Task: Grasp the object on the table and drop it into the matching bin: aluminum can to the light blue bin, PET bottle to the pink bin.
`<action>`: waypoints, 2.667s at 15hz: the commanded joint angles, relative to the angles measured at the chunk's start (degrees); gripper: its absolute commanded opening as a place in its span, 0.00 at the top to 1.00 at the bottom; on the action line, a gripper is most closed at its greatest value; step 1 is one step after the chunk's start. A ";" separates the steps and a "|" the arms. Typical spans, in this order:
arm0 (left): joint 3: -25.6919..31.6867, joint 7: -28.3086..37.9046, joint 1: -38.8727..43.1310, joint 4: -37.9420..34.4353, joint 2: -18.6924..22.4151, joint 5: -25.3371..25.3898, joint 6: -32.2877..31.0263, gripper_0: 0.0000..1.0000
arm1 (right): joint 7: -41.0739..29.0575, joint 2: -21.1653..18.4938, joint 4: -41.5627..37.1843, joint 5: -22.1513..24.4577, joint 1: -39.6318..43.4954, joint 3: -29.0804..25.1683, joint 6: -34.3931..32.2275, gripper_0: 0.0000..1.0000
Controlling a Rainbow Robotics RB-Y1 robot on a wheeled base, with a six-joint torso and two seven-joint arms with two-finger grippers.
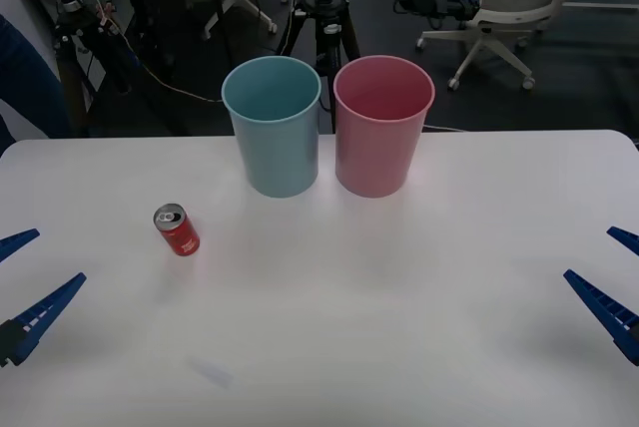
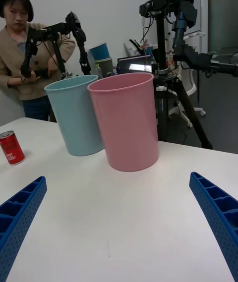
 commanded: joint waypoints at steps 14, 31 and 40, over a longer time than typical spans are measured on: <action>-16.62 -24.15 -12.73 27.39 4.66 8.43 1.66 0.00 | 0.00 0.00 0.00 0.00 0.00 0.00 0.00 0.00; -19.52 -30.31 -26.97 40.23 -2.20 2.63 8.25 0.00 | 0.00 0.00 0.00 0.00 0.00 0.00 0.00 0.00; -21.80 -29.78 -29.25 40.58 -3.34 2.37 15.11 0.00 | 0.00 0.00 0.00 0.00 0.00 0.00 0.00 0.00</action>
